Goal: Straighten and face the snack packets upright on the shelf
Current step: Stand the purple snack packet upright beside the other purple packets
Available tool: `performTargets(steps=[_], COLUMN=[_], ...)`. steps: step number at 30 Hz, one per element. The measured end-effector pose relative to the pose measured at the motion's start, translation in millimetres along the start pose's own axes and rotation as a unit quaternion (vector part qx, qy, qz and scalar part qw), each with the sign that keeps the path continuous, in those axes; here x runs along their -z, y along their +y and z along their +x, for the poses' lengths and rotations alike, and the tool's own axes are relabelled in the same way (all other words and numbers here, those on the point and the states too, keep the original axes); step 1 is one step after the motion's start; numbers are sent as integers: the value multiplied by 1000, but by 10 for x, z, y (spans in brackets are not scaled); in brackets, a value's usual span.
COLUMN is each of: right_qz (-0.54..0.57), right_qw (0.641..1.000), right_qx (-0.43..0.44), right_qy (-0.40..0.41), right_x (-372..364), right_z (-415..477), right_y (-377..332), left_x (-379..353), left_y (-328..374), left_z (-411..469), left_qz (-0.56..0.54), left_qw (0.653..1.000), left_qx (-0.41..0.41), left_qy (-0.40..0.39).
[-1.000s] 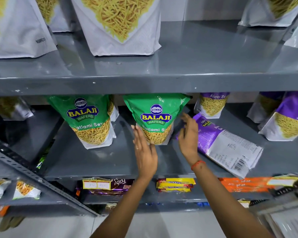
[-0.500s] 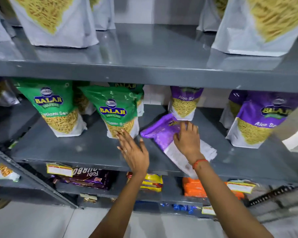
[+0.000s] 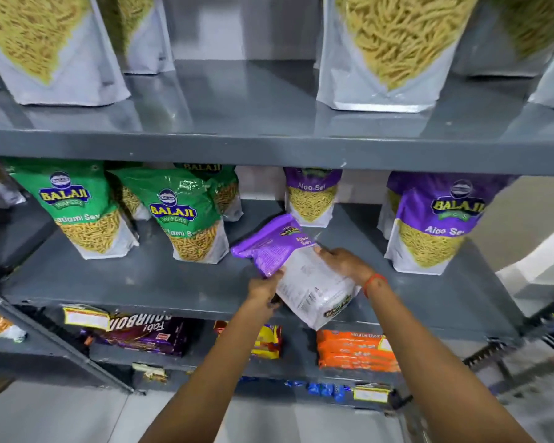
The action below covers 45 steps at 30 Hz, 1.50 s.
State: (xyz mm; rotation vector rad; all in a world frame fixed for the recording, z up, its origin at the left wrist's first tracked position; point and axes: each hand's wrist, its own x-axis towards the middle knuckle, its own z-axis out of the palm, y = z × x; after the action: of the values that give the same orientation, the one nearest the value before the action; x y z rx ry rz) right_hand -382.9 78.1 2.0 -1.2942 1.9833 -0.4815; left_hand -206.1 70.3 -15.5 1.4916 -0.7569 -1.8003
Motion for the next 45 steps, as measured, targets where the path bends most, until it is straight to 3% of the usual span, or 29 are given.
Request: performTargets(steps=[4,9,15,19,22,24,26,28,32,35,39,41,43,45], right_qz=[176,325,434,475,481,484,499,524,590,596,577,553,539,525], right_qw=[981,932,867,845,839,835,822,807,790,798,812,829,838,845], right_qx=[16,86,150,147,162,171,178,179,130,78,75,81,73,58], right_qy=[77,136,191,199,195,199,210,202,103,40,39,35,47,82], right_x=[-28,33,13,-52,-81,-132,-203,-253,-264,-218,-281,-358,-388,-349], right_z=[-19,-21,90,168,178,169,154,137,93,110,125,118,104,114], right_y=[88,173,208,309,329,336,332,325,415,544,515,466,428,430], left_x=[34,-1,-187,-214,-196,-189,-222,-327,-447,-414,-413,-474,-534,-554], left_y=[65,268,542,595,509,268,-79,-337,-344,-179,-50,-64,-107,-133], left_z=[-69,-70,132,295,293,274,194,68,129,289,382,385,342,296], left_qz=[-49,-34,12,64,54,63,137,187,186,175,172,211,279,278], left_qw=[996,981,946,930,939,942,908,887,893,918,929,922,900,886], left_qx=[0,-133,-285,-321,-322,-330,-374,-409,-407,-356,-311,-317,-335,-361], left_qy=[-73,-137,-157,-168,-110,16,130,108,39,-16,-102,-66,25,89])
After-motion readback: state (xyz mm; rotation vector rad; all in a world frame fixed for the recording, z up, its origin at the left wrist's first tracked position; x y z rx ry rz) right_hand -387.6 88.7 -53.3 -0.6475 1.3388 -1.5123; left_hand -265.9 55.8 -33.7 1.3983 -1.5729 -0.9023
